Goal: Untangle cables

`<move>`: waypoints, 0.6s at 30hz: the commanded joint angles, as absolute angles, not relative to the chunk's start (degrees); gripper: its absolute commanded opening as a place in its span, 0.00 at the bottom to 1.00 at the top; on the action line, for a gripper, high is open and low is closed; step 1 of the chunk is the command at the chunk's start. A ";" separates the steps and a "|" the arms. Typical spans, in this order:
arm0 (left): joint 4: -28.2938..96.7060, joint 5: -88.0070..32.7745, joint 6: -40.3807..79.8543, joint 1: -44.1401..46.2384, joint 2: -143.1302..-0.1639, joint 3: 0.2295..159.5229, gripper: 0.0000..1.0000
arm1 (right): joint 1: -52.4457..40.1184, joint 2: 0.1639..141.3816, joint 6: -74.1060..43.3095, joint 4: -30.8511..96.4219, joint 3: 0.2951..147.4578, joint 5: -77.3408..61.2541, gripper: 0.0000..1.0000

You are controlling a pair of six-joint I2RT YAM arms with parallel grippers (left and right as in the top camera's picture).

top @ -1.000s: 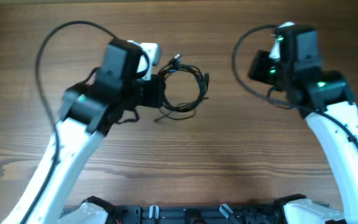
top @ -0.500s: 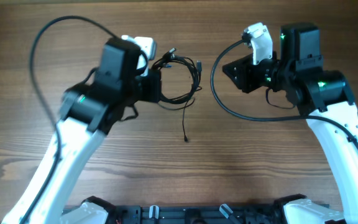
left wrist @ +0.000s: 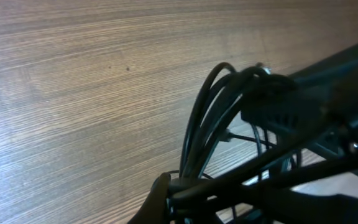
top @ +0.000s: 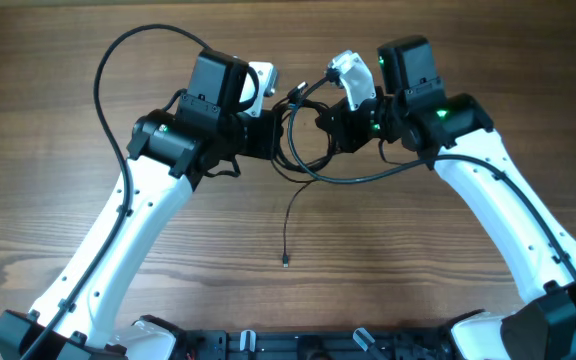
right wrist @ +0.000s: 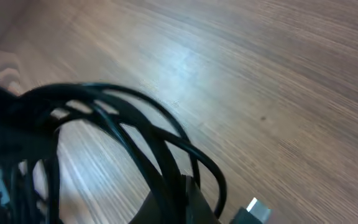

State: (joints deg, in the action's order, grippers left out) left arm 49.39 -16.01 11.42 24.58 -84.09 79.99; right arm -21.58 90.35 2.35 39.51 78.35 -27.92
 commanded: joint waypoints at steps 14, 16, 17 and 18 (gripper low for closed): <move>52.60 -2.31 15.92 24.51 -69.17 80.64 0.45 | -21.69 91.29 6.13 38.13 78.65 -53.43 0.04; 53.95 -2.35 15.90 24.56 -70.19 80.64 0.47 | -21.71 91.29 1.65 37.21 78.65 -46.15 0.04; 54.54 -2.52 15.90 24.56 -70.78 80.64 0.47 | -21.69 91.29 1.72 36.86 78.65 -45.71 0.04; 54.96 -2.92 15.90 24.56 -71.42 80.64 0.47 | -21.71 91.29 1.74 36.18 78.65 -47.42 0.04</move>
State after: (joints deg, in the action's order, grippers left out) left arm 54.26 -3.03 15.79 24.58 -70.00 80.01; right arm -21.82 90.87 0.54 37.39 78.32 -42.70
